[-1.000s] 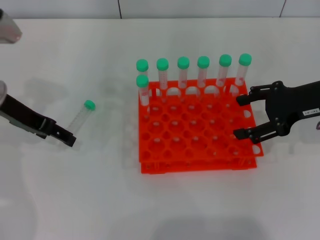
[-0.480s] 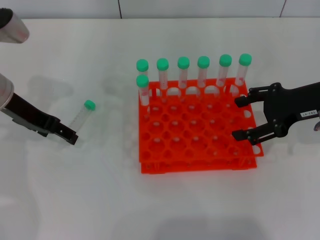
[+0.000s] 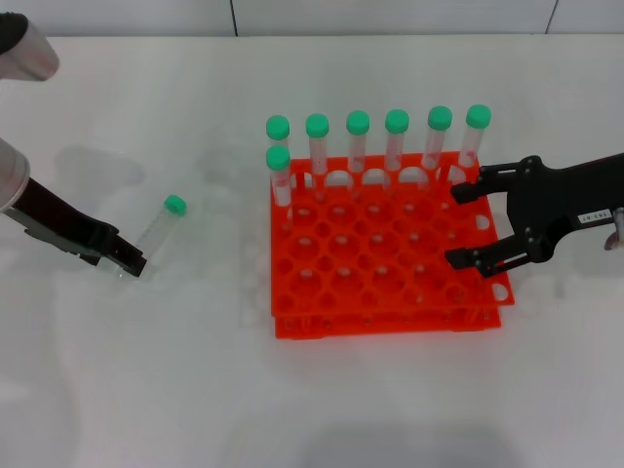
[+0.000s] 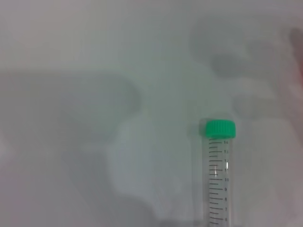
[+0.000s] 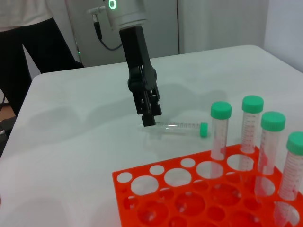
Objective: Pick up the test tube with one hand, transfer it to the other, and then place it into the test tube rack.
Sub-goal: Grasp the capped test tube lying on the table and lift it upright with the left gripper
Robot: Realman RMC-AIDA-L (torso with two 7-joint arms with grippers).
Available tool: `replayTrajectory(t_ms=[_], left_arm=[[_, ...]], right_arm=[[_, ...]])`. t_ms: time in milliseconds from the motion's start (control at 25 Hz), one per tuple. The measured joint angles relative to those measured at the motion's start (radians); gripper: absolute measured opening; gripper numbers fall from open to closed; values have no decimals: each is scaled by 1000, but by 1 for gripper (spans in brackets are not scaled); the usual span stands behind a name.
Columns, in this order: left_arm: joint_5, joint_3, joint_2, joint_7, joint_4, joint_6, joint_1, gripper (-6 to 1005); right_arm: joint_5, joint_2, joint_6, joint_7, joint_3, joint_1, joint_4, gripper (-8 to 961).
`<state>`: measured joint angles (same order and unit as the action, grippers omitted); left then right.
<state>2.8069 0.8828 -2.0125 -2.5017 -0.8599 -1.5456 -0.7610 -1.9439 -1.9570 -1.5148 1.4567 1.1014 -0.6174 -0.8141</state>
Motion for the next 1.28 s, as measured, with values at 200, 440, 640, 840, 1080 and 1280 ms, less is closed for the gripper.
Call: replayTrajectory(t_ms=[200,440,640,840,1080,1280], left_arm=[[2,14,0,-1,40,21,-14,666],[15,22,-6,-1,62,41,-30,549],[28,27,-10,-4,90,52,-49,528],[24,76,-9,-26,104,62,-58,507],[25,90,-10,-27,109,60,-56,481],[24,99,-11,-27,109,52,-56,294]], right_arm=[[-2,-3,1,1,0,-5,0,871],[-2,-4,1,2,1,-7,0,872],[-2,-7,0,1,2,-9,0,872],[-2,-7,0,1,2,-9,3,872],[-1,-8,0,2,2,-8,2,872],[-1,-8,1,7,2,-8,1,871]])
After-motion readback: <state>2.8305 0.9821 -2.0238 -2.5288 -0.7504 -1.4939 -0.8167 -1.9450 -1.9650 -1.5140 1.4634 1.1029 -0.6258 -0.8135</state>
